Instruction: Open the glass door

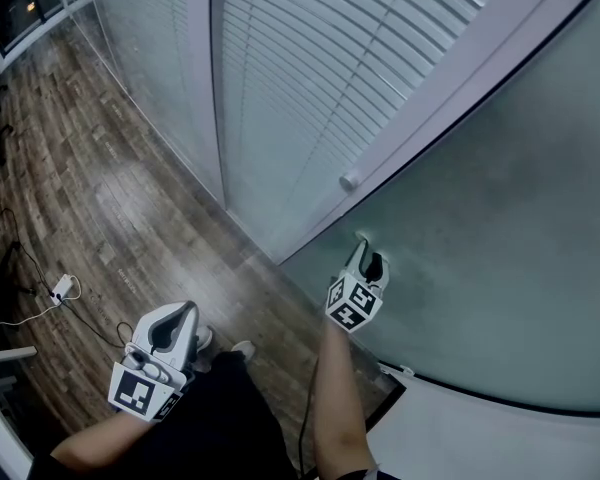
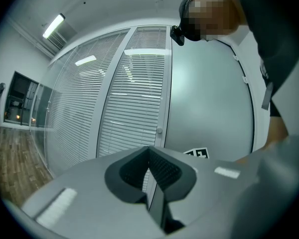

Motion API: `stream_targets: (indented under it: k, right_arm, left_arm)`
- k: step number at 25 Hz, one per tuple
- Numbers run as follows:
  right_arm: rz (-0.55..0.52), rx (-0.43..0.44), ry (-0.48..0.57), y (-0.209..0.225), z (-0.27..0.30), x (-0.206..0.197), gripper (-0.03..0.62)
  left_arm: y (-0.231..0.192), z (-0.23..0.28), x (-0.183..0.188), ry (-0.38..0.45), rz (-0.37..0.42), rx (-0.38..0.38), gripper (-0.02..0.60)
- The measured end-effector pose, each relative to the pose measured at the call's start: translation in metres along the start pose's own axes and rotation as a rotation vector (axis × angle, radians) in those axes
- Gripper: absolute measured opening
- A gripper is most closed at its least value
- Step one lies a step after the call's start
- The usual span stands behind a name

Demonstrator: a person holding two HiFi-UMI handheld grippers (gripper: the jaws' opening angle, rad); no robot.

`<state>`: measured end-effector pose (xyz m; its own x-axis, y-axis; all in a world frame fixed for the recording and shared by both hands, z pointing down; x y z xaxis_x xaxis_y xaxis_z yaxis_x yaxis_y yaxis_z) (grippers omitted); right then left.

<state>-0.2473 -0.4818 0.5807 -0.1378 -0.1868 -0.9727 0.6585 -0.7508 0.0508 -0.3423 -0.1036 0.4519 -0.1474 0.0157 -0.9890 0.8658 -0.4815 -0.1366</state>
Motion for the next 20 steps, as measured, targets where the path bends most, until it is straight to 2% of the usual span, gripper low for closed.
stream_targets:
  k: [5, 9, 15, 20]
  right_arm:
    - [-0.006, -0.01, -0.003, 0.003, 0.001, -0.001, 0.129]
    - [0.008, -0.012, -0.002, 0.003, 0.001, 0.0, 0.123]
    - [0.014, -0.007, -0.011, 0.001, -0.002, -0.005, 0.12]
    - [0.012, 0.003, -0.018, -0.002, -0.007, -0.004, 0.118]
  left_arm:
    - [-0.003, -0.006, -0.005, -0.011, 0.007, 0.014, 0.0]
    - [-0.003, -0.007, -0.001, 0.017, -0.002, 0.002, 0.0]
    - [-0.01, -0.015, -0.011, -0.003, 0.005, 0.011, 0.0]
    - [-0.006, -0.016, -0.003, 0.018, -0.003, -0.032, 0.0]
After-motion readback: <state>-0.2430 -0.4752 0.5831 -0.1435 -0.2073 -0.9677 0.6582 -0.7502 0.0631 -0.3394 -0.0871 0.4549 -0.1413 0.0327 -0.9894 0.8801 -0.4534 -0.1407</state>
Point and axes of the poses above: the fingertips, and each gripper's own axes: z forward along the fingers, y to its right, x out of its top, the point moved 3 cm from there along -z, backward along the fingers, and after that the axes turned 10 degrees about x, right-handed, at the moved point
